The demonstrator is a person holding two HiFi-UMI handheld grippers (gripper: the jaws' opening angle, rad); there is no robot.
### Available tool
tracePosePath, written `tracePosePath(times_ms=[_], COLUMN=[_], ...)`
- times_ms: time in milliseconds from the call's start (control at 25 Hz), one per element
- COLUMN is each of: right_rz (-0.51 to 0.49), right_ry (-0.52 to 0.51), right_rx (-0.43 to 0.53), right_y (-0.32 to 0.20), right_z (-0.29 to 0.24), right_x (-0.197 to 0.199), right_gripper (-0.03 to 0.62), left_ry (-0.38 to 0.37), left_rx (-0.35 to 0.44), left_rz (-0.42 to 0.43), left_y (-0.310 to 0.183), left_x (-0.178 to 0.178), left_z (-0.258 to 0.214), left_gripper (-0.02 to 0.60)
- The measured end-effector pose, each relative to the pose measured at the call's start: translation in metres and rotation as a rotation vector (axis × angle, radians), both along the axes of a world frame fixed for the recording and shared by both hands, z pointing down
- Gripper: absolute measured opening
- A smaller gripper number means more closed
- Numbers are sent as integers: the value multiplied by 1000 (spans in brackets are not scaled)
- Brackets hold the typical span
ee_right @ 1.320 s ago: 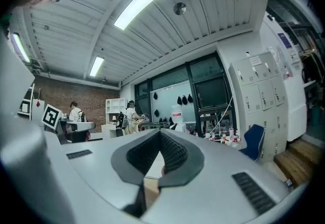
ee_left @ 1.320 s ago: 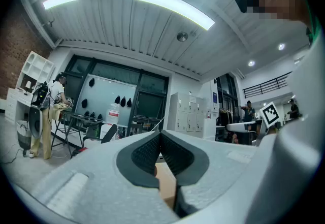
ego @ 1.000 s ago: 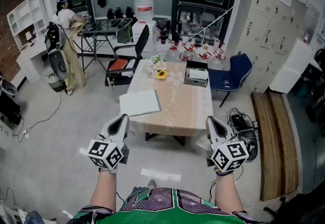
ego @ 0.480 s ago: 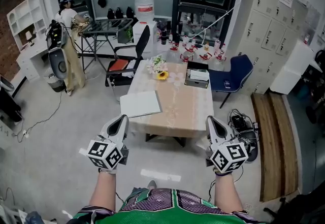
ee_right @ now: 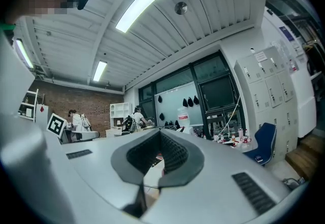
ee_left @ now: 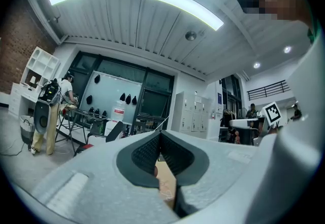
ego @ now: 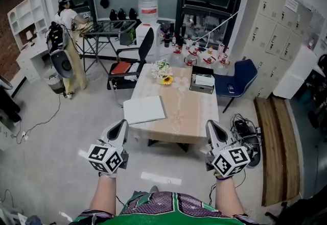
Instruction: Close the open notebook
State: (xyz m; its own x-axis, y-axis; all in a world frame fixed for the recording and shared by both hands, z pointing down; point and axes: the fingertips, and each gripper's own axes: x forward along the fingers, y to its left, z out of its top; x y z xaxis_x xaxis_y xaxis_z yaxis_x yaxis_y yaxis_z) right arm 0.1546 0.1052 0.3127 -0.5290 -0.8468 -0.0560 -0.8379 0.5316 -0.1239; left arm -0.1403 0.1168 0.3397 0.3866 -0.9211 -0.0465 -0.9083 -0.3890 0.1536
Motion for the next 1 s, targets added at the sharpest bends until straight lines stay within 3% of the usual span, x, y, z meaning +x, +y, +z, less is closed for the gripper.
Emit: tracePosePath(times_ms=[680,1000], right_rz=[-33,-57], right_ry=[54,97], right_rx=[-35,-54], right_y=[-51,-71], right_z=[7,17], right_x=[-89,-103], right_gripper=[0,0], left_ry=[27,38], left_rx=[-20,-54], left_rz=[10,-8], left_y=[-58,-74], left_x=[-80,-98], left_z=[12,39], left_gripper=[15,15])
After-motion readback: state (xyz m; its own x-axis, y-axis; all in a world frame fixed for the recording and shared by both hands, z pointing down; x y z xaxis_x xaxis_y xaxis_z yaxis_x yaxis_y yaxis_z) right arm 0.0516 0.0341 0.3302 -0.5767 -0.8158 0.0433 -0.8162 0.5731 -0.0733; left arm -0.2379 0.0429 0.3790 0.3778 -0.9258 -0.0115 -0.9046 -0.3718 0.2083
